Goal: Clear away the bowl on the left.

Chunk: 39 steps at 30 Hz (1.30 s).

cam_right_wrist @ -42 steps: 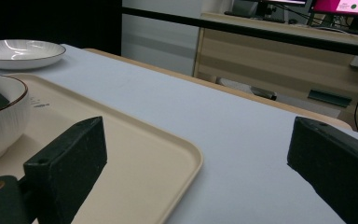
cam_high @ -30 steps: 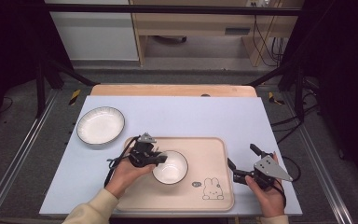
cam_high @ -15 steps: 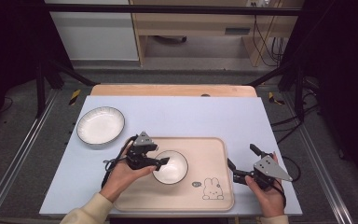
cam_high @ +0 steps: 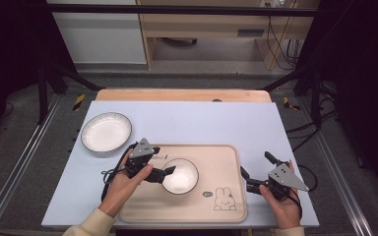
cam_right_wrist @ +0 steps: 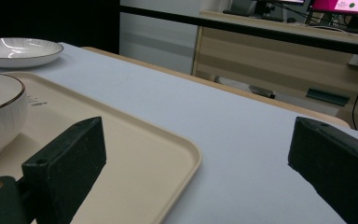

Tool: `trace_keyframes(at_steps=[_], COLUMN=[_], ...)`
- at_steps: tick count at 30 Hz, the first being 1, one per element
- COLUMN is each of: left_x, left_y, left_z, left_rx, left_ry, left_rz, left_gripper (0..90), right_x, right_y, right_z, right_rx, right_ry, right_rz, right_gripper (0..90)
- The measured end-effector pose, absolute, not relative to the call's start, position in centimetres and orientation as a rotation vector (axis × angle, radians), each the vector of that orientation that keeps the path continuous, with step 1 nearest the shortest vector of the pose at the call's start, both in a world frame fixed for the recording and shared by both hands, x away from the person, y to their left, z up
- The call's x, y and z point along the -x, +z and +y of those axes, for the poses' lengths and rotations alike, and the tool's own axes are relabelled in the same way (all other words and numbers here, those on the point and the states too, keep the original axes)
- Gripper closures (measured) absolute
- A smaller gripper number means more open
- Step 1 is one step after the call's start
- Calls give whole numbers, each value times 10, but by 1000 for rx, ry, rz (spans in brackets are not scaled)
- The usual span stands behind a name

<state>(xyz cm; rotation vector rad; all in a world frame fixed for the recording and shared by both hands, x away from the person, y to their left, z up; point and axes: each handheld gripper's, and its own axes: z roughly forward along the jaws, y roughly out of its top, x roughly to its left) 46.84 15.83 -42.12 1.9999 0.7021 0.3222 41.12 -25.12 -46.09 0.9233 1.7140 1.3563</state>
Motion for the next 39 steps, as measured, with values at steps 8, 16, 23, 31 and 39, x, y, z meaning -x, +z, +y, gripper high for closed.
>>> trace_keyframes(at_steps=[8, 16, 23, 31, 39], left_x=[-461, -454, -447, -441, -436], left_y=[-415, -409, -409, -412, -415], left_z=[186, 215, 229, 247, 263], left_rx=[-1907, -1853, -1836, -1798, -1795], left_ry=[381, 410, 438, 454, 473], left_rz=[724, 727, 716, 738, 739], left_gripper=[75, 53, 45, 41, 41], right_x=[-410, -411, -411, -411, -410], right_y=[-460, -460, -460, -460, -460], right_z=[-251, -252, -252, -253, -253], right_rx=[-915, -914, -913, -913, -914], right_ry=[1356, 1356, 1354, 1353, 1352], right_rz=[1706, 1701, 1699, 1698, 1697], right_gripper=[42, 41, 41, 41, 41])
